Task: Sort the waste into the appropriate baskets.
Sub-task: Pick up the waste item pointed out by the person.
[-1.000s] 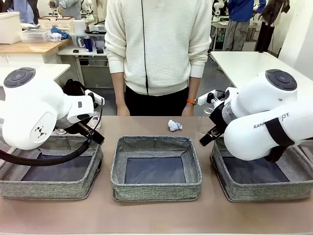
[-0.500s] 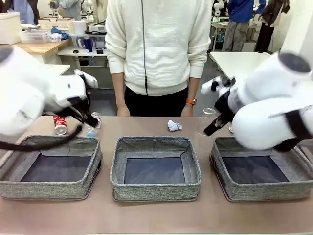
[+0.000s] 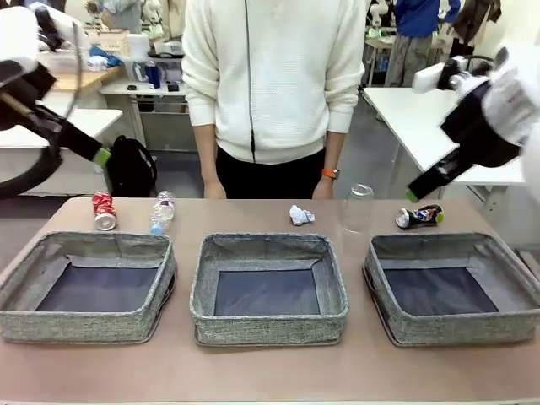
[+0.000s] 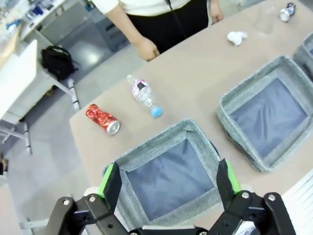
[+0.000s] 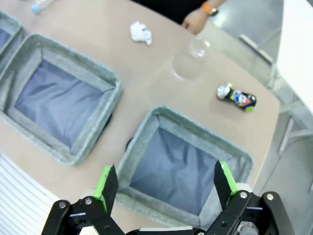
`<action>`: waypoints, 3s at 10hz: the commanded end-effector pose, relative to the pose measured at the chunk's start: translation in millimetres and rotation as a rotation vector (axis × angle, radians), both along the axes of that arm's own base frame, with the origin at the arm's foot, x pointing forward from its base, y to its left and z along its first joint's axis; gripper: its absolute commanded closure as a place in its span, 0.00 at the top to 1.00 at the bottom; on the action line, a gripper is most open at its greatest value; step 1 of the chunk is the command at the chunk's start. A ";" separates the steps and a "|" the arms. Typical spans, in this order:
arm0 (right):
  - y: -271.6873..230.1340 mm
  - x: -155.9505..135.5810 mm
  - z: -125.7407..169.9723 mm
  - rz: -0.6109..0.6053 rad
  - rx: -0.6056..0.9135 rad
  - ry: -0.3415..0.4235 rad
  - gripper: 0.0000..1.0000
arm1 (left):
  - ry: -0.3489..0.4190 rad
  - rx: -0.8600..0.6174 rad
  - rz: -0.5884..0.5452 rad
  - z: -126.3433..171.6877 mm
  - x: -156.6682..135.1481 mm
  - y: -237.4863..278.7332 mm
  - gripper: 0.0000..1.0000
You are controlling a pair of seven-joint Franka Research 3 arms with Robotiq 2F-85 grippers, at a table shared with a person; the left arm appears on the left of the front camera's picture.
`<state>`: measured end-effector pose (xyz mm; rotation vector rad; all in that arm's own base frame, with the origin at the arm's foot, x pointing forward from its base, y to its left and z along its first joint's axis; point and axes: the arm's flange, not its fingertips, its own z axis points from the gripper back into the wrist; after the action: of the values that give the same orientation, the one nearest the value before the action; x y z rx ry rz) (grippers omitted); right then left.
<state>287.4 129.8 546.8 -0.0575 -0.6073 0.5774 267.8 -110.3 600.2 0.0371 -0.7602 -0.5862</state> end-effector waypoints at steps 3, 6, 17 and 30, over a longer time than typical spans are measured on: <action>-39.5 -26.7 7.6 0.022 0.331 0.115 1.00 | 0.058 -0.382 -0.103 6.5 -14.4 59.3 1.00; -126.6 -78.8 1.3 -0.111 0.868 0.219 1.00 | 0.067 -0.949 -0.076 -17.5 -51.1 186.3 1.00; -287.9 -84.3 2.8 -0.217 1.264 0.241 1.00 | 0.249 -1.308 0.089 -91.8 -55.5 332.1 1.00; -287.9 -84.3 2.8 -0.217 1.264 0.241 1.00 | 0.249 -1.308 0.089 -91.8 -55.5 332.1 1.00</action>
<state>200.5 -158.1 546.3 1.1002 -0.6093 -0.1100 210.6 220.9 506.0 -1.1701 -0.7489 0.0989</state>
